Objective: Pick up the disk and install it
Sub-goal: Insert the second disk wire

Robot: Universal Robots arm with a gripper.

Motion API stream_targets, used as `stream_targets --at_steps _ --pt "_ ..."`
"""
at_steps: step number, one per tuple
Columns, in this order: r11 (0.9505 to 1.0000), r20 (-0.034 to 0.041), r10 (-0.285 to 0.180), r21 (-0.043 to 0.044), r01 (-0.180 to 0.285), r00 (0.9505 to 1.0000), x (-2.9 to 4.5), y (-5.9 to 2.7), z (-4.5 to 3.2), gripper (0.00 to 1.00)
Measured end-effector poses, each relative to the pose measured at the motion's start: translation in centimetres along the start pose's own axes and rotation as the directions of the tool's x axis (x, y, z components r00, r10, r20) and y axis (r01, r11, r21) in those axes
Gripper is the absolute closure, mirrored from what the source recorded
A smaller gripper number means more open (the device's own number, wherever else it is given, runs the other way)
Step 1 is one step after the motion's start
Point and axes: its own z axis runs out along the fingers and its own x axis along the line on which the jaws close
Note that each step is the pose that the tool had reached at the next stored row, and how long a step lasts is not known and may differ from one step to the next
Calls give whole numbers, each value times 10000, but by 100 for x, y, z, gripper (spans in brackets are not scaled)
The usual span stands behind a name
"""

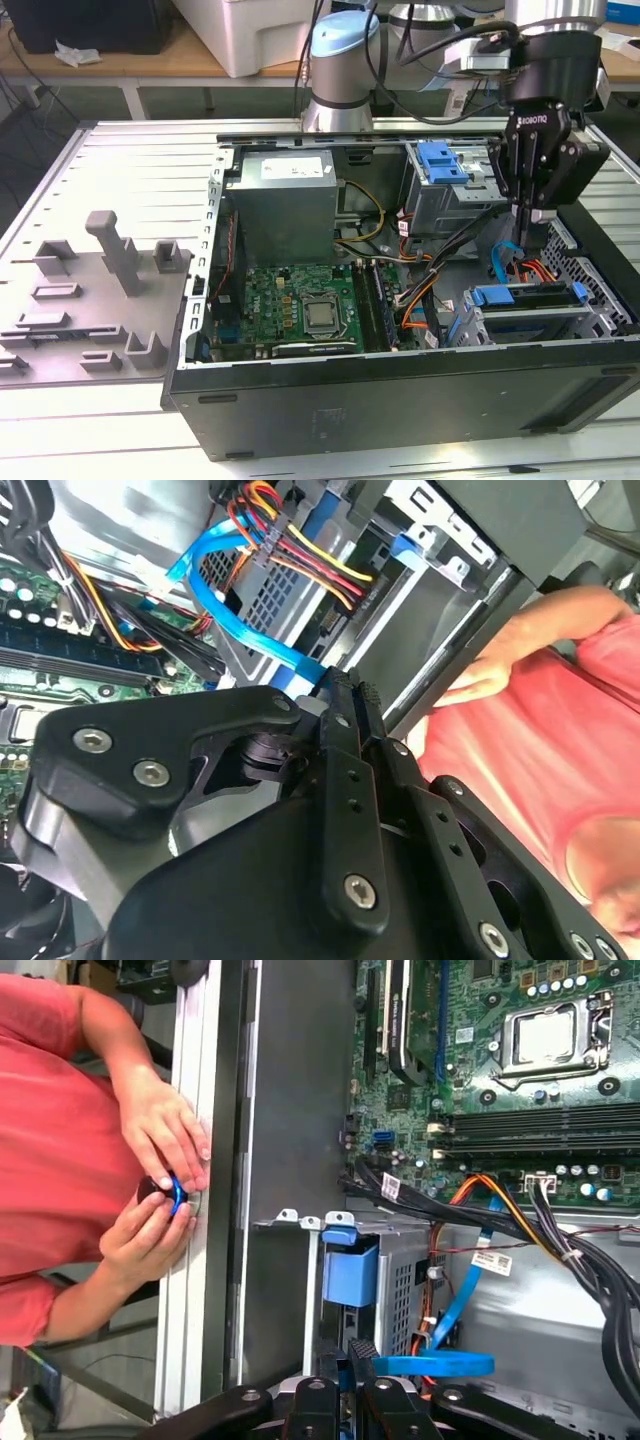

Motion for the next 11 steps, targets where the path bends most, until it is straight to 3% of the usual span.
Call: stream_targets --at_steps 2,3,4,6,7,9,10,11 --pt "10000 131 0 8 0 9999 47 3 19 84" --pt "10000 290 1 19 -1 9996 69 4 20 84" --pt "10000 463 1 29 -2 9989 81 5 18 84" --pt "10000 939 -1 59 -4 9956 97 6 16 84" --pt "10000 1138 -4 72 -5 9935 107 6 18 84" --pt "10000 1323 -5 84 -6 9912 124 5 18 84" --pt "10000 1460 -6 93 -8 9893 148 3 19 84" --pt "10000 1526 -5 96 -9 9883 172 4 19 84"
